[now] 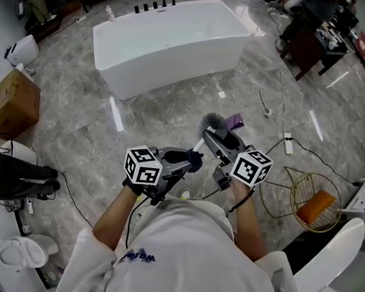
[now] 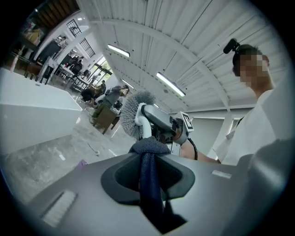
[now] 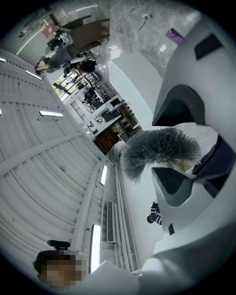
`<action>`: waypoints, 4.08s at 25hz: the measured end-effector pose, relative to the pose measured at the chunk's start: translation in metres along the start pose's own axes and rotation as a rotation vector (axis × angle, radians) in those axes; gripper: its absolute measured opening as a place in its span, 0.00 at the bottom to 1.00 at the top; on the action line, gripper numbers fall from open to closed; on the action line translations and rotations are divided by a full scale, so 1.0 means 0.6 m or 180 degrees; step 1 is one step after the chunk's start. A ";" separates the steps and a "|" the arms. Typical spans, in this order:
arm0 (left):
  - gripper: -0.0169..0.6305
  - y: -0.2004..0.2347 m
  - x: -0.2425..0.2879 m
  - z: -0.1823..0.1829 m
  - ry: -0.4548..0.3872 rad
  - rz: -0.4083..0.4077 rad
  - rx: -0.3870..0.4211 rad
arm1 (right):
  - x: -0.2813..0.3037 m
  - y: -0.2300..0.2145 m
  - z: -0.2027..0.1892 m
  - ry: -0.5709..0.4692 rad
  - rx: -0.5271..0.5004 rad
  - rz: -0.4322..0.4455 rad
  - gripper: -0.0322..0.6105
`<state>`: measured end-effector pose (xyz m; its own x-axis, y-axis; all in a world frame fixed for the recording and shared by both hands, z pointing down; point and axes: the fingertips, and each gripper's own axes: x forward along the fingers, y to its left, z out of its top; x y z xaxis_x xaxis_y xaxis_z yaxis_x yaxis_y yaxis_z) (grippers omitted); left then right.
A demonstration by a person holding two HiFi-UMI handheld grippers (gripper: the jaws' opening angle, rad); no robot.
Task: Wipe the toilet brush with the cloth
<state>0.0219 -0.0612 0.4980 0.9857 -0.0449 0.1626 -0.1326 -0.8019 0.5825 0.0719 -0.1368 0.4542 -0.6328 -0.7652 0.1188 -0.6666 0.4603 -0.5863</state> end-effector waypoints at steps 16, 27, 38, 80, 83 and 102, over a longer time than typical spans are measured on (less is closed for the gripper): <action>0.15 0.027 -0.013 0.000 -0.0015 0.0249 0.0207 | -0.062 -0.065 0.086 -0.0410 -0.0070 -0.0665 0.35; 0.07 0.067 -0.059 0.009 -0.0177 0.0580 0.0167 | -0.154 -0.136 0.170 -0.1009 0.0198 -0.1020 0.34; 0.07 0.121 -0.105 -0.009 -0.0047 0.1218 0.0416 | -0.201 -0.150 0.196 -0.1263 0.0192 -0.1034 0.34; 0.07 0.085 -0.202 0.158 -0.1379 0.2636 0.1309 | -0.033 -0.032 0.059 -0.0492 -0.1947 -0.1133 0.36; 0.07 0.076 -0.206 0.157 -0.1365 0.2654 0.1328 | -0.023 -0.018 0.050 -0.0442 -0.1986 -0.1044 0.36; 0.07 0.079 -0.215 0.140 -0.1416 0.2729 0.1150 | -0.015 -0.007 0.006 -0.0333 -0.1794 -0.0973 0.36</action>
<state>-0.1026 -0.1436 0.4380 0.5336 -0.8437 0.0585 -0.8425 -0.5243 0.1235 0.0819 -0.1338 0.4527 -0.3590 -0.9258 0.1183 -0.9331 0.3587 -0.0246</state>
